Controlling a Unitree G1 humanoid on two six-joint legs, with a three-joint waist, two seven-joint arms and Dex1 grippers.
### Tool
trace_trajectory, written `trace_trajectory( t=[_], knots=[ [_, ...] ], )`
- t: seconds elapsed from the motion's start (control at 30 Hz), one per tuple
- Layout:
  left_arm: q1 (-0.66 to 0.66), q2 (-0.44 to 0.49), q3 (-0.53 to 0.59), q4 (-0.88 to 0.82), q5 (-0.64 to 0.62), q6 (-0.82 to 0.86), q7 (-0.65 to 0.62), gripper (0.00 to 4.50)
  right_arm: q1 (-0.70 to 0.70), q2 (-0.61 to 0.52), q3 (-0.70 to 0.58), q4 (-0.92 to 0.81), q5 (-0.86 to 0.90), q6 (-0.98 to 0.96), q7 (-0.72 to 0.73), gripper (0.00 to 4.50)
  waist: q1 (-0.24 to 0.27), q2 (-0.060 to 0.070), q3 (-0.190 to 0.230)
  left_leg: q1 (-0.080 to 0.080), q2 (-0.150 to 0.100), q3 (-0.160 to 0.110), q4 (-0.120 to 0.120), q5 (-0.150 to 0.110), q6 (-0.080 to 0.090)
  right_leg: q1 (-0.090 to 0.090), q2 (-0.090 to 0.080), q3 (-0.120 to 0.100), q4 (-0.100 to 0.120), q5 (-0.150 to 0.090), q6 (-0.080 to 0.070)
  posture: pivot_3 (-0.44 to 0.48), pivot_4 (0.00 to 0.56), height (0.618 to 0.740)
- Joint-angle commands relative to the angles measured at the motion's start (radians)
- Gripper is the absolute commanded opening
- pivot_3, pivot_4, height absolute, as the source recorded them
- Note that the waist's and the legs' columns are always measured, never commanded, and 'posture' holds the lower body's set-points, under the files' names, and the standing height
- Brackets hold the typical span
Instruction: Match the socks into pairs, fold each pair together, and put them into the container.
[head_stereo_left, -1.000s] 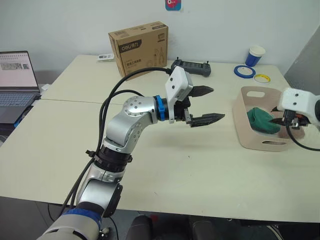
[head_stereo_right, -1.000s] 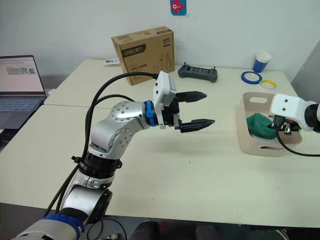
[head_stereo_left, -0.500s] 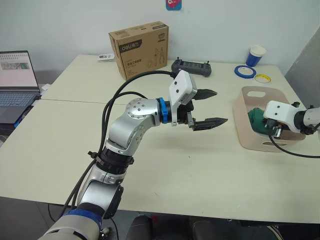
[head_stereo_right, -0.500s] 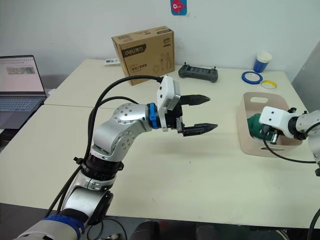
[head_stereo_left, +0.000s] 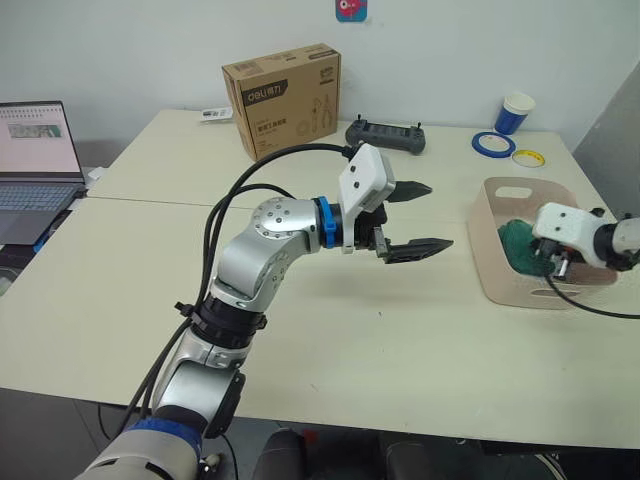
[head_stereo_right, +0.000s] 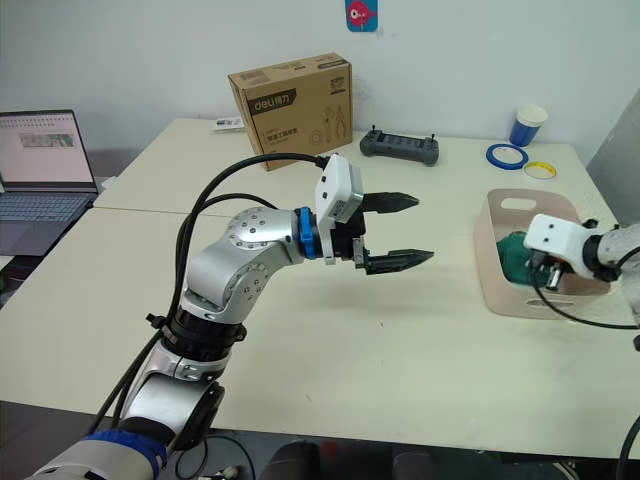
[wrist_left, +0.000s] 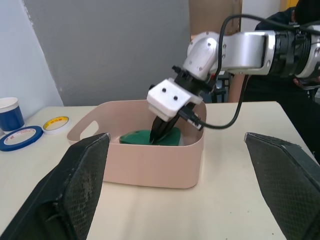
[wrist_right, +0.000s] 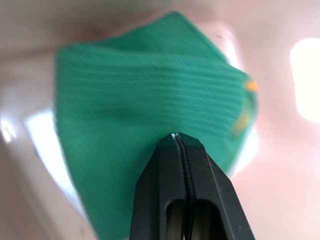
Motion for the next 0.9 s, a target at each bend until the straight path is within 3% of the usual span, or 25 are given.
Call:
trace_trajectory(
  t=[0.03,0.17,0.33,0.47,0.6,0.67,0.8,0.9],
  knots=[
    [-0.004,0.026,0.026,-0.019,0.000,-0.010,-0.008,4.50,-0.074,-0.044,-0.064,-0.076,0.039,0.047,0.050,0.03,-0.001,0.000,0.000,0.000,0.000,0.000,0.000,0.000,0.000,0.000,0.000,0.000,0.000,0.000,0.000,0.000,0.150,0.740],
    [0.026,0.085,0.060,-0.007,0.003,-0.031,-0.017,4.50,-0.158,-0.043,-0.093,-0.121,0.068,0.080,0.059,0.03,-0.010,0.001,0.000,0.002,0.000,0.000,0.000,0.000,0.000,-0.001,0.000,0.001,0.004,0.000,0.000,0.000,0.150,0.740],
    [0.098,0.178,0.121,-0.001,0.017,-0.053,-0.001,4.50,-0.173,0.088,-0.172,-0.310,0.229,0.294,0.034,1.70,-0.024,0.001,0.000,0.005,0.001,0.000,-0.001,0.000,0.000,0.000,0.002,0.001,0.008,0.000,0.000,0.000,0.150,0.740],
    [0.246,0.230,0.222,-0.025,0.030,-0.077,0.085,4.50,-0.059,0.330,-0.251,-0.593,0.386,0.539,-0.141,3.15,-0.028,0.001,-0.001,0.007,0.003,-0.001,0.000,0.000,0.000,0.001,0.003,0.001,0.012,0.000,0.000,0.000,0.150,0.740],
    [0.386,0.220,0.299,-0.081,0.030,-0.084,0.183,4.50,0.083,0.521,-0.253,-0.727,0.383,0.547,-0.337,4.48,-0.014,0.000,-0.001,0.005,0.003,-0.003,0.000,0.001,-0.001,0.000,0.003,-0.001,0.012,0.000,0.000,0.000,0.150,0.740],
    [0.454,0.213,0.321,-0.098,0.045,-0.103,0.226,4.50,0.141,0.602,-0.246,-0.757,0.368,0.522,-0.423,4.48,-0.004,0.000,-0.001,0.004,0.002,-0.002,0.000,0.001,-0.001,-0.001,0.001,-0.001,0.011,0.000,0.000,0.000,0.150,0.740],
    [0.694,0.129,0.374,-0.142,0.126,-0.196,0.406,4.50,0.406,0.808,-0.165,-0.759,0.272,0.280,-0.625,4.48,0.000,-0.006,-0.013,0.003,0.001,0.000,-0.001,0.001,-0.001,-0.001,-0.001,0.000,0.009,-0.001,0.000,0.000,0.150,0.740],
    [0.766,0.074,0.366,-0.160,0.176,-0.201,0.507,4.50,0.530,0.828,-0.116,-0.755,0.210,0.193,-0.658,4.48,0.004,-0.006,-0.011,0.001,0.001,-0.001,-0.001,0.001,-0.001,-0.003,-0.001,-0.001,0.010,-0.002,-0.001,0.000,0.150,0.740]
  ],
)
